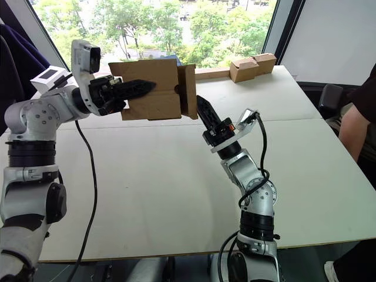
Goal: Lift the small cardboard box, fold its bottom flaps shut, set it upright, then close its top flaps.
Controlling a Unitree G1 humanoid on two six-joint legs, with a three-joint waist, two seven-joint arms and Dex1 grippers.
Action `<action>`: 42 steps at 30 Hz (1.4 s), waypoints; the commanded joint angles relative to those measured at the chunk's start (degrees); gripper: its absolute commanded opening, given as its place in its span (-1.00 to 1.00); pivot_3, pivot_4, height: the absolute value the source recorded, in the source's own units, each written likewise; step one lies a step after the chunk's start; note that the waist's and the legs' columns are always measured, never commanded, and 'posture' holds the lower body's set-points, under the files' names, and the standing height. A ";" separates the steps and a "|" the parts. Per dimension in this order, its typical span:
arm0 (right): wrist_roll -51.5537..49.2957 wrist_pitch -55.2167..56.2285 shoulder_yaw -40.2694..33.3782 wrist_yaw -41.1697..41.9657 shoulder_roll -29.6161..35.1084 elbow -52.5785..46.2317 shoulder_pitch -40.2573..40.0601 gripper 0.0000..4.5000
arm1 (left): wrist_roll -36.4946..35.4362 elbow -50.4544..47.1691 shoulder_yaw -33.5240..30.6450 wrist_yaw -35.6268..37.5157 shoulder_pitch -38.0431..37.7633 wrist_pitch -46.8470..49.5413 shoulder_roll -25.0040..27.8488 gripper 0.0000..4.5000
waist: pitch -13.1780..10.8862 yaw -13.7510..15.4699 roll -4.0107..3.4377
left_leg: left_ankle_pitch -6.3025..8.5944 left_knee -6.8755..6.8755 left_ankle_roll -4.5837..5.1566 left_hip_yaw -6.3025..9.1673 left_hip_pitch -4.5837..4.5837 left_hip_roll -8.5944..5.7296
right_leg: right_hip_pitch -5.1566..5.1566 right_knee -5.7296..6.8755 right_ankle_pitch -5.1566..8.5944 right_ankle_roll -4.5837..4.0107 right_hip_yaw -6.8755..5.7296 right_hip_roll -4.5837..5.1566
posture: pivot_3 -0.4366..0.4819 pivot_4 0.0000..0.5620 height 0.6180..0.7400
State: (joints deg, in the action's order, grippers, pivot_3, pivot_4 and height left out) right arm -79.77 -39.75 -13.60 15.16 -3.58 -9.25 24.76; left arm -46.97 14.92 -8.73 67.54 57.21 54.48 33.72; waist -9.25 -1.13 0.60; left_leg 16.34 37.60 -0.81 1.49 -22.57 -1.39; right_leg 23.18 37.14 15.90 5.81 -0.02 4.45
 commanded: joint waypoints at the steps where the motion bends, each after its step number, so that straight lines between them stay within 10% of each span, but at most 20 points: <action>1: -1.23 -0.06 1.61 0.74 -0.60 -3.09 -0.28 -0.60 | -0.88 -1.01 -1.45 0.27 1.63 -0.75 0.28 -1.00 | 0.00 0.00 0.00 | 0.00 0.00 0.00 0.00 0.00 0.00 | 0.00 0.00 0.00 0.00 0.00 0.00 | -0.05 -0.47 1.00; 42: 3.74 4.02 4.95 2.14 0.36 -4.59 -2.24 -0.60 | -0.36 0.73 -1.45 -0.42 1.41 -1.25 -0.07 -1.00 | 0.00 0.03 0.00 | 0.00 -0.01 0.00 0.00 0.00 0.00 | 0.01 0.00 0.00 0.00 0.00 -0.01 | -0.05 -0.47 1.00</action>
State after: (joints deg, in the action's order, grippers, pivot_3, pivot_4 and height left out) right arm -75.96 -36.20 -9.27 16.77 -3.18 -11.49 21.49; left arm -46.78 16.79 -8.73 67.00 57.21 54.24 33.51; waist -9.25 -1.10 0.60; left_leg 16.34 37.60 -0.81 1.50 -22.57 -1.39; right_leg 23.19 37.14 15.90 5.81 -0.02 4.44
